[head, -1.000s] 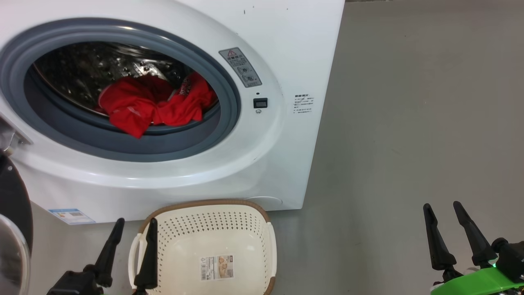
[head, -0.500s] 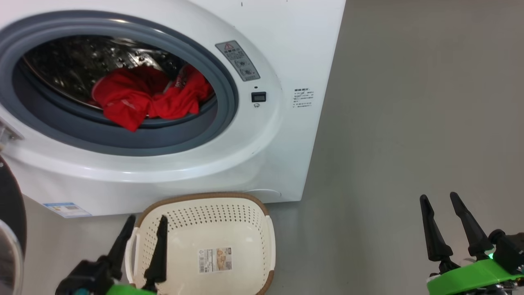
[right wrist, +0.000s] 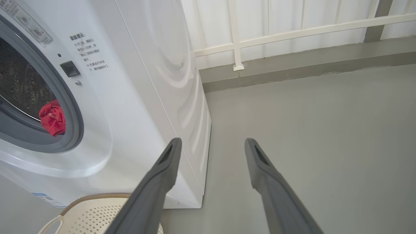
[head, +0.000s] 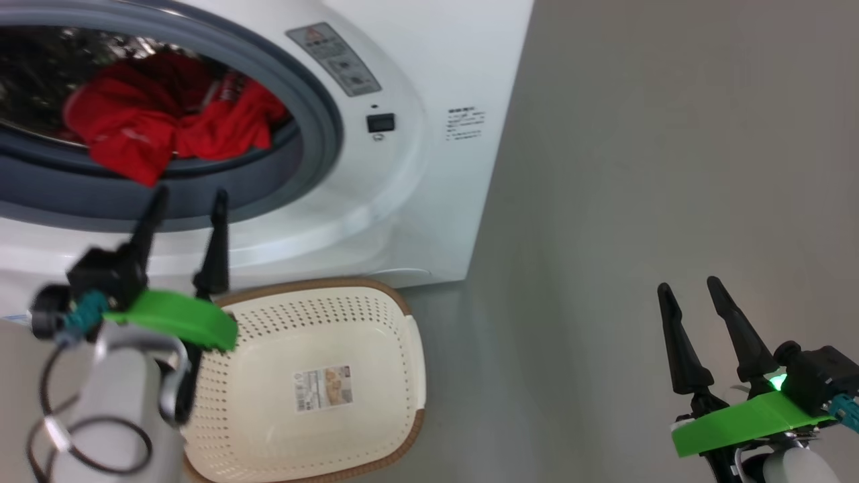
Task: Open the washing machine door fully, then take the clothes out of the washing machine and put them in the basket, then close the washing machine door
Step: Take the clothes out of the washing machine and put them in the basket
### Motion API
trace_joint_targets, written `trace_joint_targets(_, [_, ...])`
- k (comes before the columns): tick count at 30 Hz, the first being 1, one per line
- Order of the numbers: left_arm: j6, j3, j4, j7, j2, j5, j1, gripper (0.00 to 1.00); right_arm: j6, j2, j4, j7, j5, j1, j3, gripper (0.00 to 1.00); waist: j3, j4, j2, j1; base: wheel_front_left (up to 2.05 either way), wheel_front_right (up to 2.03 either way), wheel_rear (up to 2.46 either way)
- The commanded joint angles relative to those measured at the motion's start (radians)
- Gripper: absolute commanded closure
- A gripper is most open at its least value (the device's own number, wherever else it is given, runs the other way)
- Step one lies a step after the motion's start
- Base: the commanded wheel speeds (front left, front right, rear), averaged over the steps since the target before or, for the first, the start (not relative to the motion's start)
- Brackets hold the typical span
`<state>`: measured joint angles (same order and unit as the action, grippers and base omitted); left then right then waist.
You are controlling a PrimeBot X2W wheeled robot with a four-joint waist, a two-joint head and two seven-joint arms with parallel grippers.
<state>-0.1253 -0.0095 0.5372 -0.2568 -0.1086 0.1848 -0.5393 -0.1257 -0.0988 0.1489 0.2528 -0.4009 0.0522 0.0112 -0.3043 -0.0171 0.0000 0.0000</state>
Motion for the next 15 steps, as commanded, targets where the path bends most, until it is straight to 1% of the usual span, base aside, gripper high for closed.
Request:
trace_joint_targets(1, [-0.005,0.036,-0.003,-0.005,-0.043,-0.013,-0.047,0.00,-0.005,-0.007,-0.021,0.009,0.001,0.025,0.026,0.00,-0.054,-0.053,0.0000,0.0000,0.00,0.00,0.00])
trace_joint_targets(6, [-0.005,0.050,0.106,-0.005,-0.082,-0.028,-0.187,0.00,-0.005,0.000,-0.024,0.009,-0.001,0.050,0.035,0.00,-0.100,-0.092,0.0000,0.0000,0.00,0.00,0.00])
trace_joint_targets(15, [0.002,0.062,0.294,-0.005,-0.157,-0.064,-0.376,0.00,-0.005,0.016,-0.039,0.009,-0.004,0.088,0.041,0.00,-0.179,-0.138,0.0000,0.0000,0.00,0.00,0.00])
